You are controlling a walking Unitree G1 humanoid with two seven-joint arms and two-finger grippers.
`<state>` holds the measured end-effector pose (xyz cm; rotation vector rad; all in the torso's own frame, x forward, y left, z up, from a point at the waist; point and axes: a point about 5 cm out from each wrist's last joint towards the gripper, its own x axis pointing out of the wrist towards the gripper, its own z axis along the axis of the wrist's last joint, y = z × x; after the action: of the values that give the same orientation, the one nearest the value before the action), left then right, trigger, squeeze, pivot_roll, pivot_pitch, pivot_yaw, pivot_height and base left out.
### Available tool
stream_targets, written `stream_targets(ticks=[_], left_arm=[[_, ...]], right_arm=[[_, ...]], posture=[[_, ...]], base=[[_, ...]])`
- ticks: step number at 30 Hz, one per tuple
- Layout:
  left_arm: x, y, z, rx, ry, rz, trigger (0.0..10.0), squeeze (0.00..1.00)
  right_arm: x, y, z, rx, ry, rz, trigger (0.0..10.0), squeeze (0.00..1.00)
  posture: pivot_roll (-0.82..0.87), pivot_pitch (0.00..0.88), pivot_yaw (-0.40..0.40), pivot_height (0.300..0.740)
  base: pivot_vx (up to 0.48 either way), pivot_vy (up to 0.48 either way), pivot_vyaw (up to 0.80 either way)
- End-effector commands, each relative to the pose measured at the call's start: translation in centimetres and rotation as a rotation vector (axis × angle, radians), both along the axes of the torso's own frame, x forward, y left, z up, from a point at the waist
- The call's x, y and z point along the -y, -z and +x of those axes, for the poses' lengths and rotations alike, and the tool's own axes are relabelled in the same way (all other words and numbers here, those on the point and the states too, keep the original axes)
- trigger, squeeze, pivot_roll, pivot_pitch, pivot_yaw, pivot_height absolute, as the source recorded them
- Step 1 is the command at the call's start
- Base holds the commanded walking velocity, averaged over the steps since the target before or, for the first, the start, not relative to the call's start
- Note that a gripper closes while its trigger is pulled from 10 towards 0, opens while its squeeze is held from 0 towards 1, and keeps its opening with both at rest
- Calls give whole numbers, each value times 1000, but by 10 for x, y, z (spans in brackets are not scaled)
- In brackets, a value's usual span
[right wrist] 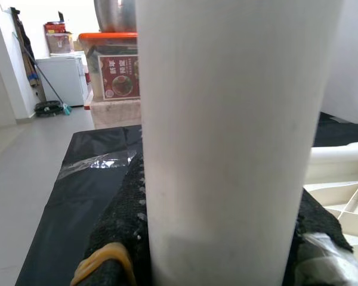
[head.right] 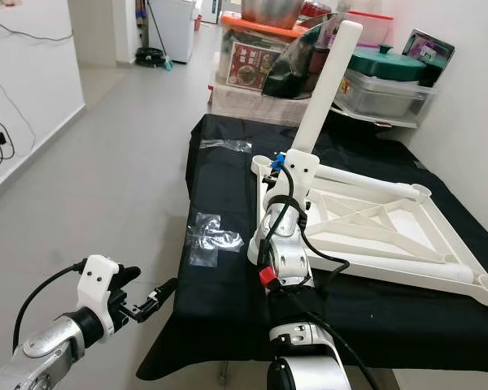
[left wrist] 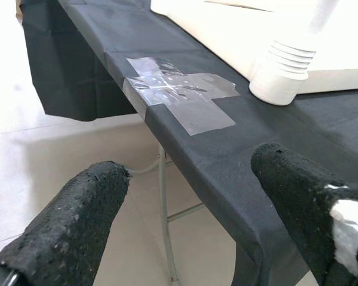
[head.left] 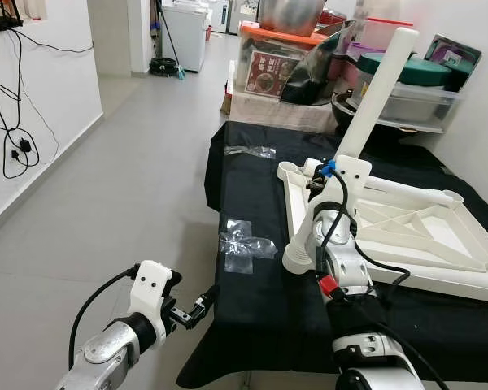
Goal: Building children table
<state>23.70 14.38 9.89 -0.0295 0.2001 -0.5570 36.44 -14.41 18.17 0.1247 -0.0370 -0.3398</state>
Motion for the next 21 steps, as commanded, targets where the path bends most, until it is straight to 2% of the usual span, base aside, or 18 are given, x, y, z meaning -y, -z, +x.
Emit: stream_targets(ticks=[1, 21], left_arm=[[3, 2, 1, -5, 13, 5, 10000, 0], [2, 2, 1, -5, 20, 11, 10000, 0]], right_arm=[[12, 51, -10, -244, 30, 36, 10000, 0], [10, 47, -12, -230, 15, 45, 10000, 0]], posture=[[25, 0, -130, 740], [25, 0, -122, 740]], base=[[0, 0, 0], [0, 0, 0]])
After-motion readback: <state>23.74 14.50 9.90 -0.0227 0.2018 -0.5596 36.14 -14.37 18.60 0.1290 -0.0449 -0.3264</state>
